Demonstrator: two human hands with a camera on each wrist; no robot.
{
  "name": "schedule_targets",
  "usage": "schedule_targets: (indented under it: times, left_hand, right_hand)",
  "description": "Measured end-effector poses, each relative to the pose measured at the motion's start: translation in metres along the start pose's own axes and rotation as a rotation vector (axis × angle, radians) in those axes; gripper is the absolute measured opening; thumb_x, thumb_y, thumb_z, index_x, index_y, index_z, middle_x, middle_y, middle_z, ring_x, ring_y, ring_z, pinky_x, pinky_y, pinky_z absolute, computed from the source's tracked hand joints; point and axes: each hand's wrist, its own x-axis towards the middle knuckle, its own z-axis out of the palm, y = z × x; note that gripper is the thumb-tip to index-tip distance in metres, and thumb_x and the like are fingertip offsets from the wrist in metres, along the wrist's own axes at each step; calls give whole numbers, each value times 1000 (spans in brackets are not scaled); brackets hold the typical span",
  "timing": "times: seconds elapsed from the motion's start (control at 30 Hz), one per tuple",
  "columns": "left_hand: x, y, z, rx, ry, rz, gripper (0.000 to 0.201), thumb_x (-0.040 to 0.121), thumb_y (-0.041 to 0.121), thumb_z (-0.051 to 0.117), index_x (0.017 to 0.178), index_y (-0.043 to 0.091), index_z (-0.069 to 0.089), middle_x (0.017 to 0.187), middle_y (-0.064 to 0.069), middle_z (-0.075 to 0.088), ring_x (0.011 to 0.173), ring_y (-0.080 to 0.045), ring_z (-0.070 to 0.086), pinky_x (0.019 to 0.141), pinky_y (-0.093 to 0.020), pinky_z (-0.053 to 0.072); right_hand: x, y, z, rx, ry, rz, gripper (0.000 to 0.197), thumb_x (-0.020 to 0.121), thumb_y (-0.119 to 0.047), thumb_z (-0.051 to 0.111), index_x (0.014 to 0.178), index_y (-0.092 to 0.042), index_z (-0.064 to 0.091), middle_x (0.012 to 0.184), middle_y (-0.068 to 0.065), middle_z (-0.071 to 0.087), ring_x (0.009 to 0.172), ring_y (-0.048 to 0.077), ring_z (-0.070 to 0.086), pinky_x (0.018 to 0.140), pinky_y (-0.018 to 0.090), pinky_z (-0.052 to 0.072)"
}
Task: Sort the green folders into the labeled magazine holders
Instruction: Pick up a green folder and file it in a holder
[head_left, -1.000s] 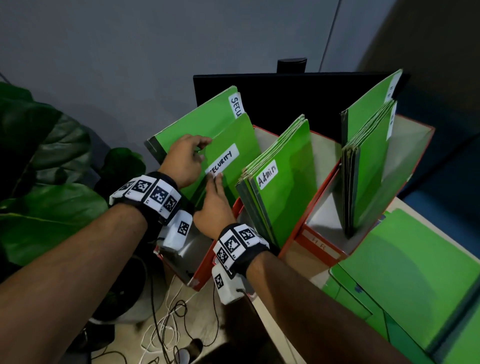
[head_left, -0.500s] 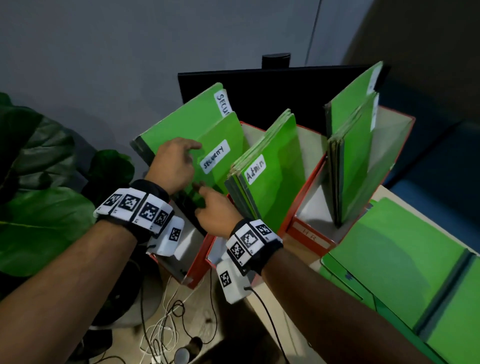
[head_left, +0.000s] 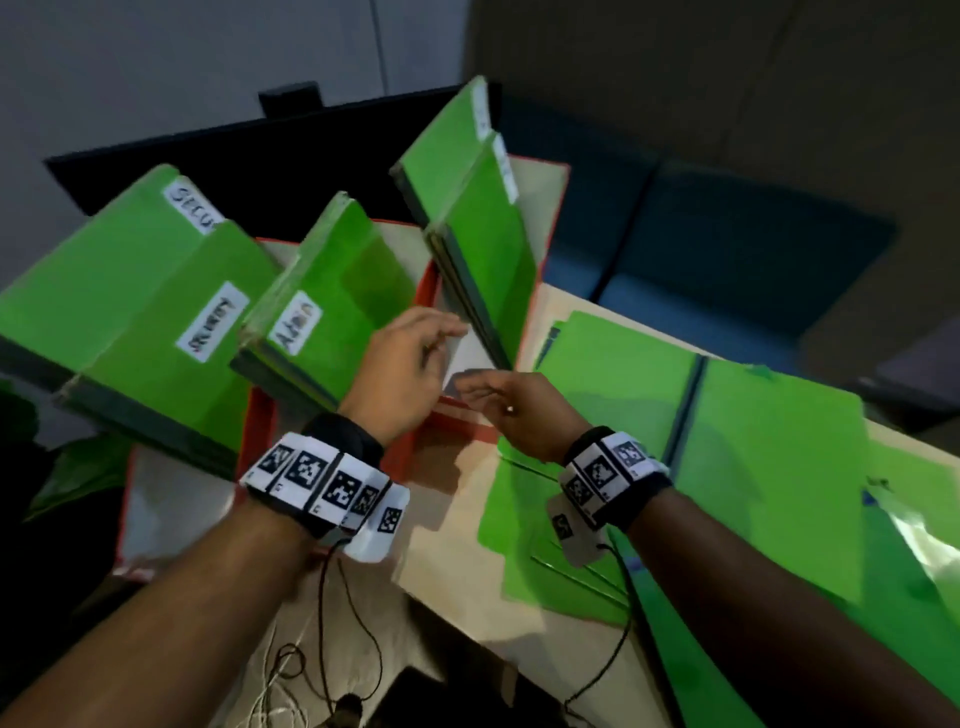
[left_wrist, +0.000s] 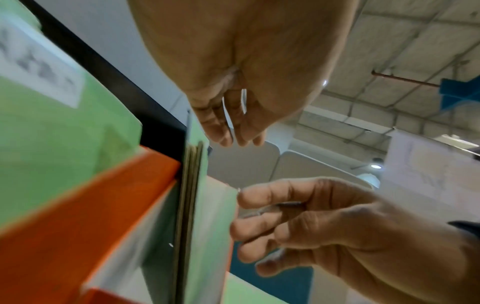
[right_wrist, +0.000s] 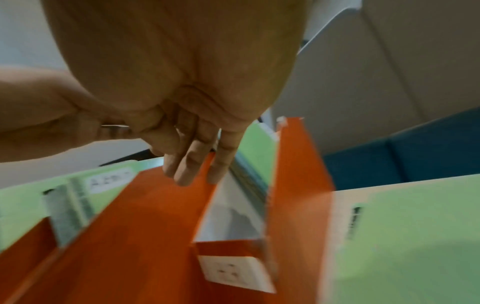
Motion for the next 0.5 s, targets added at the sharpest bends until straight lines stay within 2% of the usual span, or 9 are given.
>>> schedule_targets:
  times: [0.03, 0.1, 0.2, 0.3, 0.4, 0.5]
  left_hand:
    - [0, 6, 15, -27, -31, 15, 30, 88, -5, 53, 106, 12, 70, 116, -1, 63, 108, -14, 57, 98, -16, 39]
    - [-1, 17, 46, -55, -114, 25, 29, 89, -4, 53, 107, 12, 70, 116, 0, 63, 110, -13, 56, 96, -16, 37]
    - [-3, 30, 90, -55, -236, 39, 29, 89, -2, 55, 110, 12, 69, 117, -2, 63, 111, -16, 56, 102, -20, 36]
    - [-8, 42, 128, -35, -364, 12, 30, 92, 2, 56, 116, 16, 66, 125, 0, 59, 117, -14, 52, 111, -24, 30]
    - [-15, 53, 162, 7, -496, 45, 30, 94, 6, 55, 121, 17, 62, 129, 1, 55, 122, -13, 47, 108, -20, 24]
    - [-24, 66, 194, 24, -607, 88, 30, 94, 9, 55, 122, 17, 61, 128, 1, 55, 123, -14, 46, 108, -21, 26]
  right_hand:
    - [-15, 14, -13, -45, 38, 72, 36, 83, 10, 53, 115, -2, 66, 109, 9, 69, 96, 7, 64, 89, 18, 50]
    - [-47, 41, -37, -182, 68, 233, 42, 83, 8, 50, 119, -9, 66, 116, 7, 68, 104, 17, 65, 93, 29, 51]
    - [-94, 81, -63, -354, 56, 468, 44, 87, -1, 52, 127, -16, 61, 129, 4, 61, 119, 19, 57, 101, 24, 40]
    - [-136, 115, -78, -458, 13, 657, 46, 90, -8, 54, 135, -17, 53, 140, 8, 51, 128, 24, 48, 106, 30, 37]
    - [-173, 144, -80, -519, -21, 774, 55, 90, -8, 54, 143, -16, 41, 150, 9, 37, 135, 26, 39, 111, 37, 34]
    - [-207, 164, -83, -581, -79, 825, 67, 89, -7, 53, 150, -18, 26, 159, 7, 18, 143, 25, 25, 115, 39, 28]
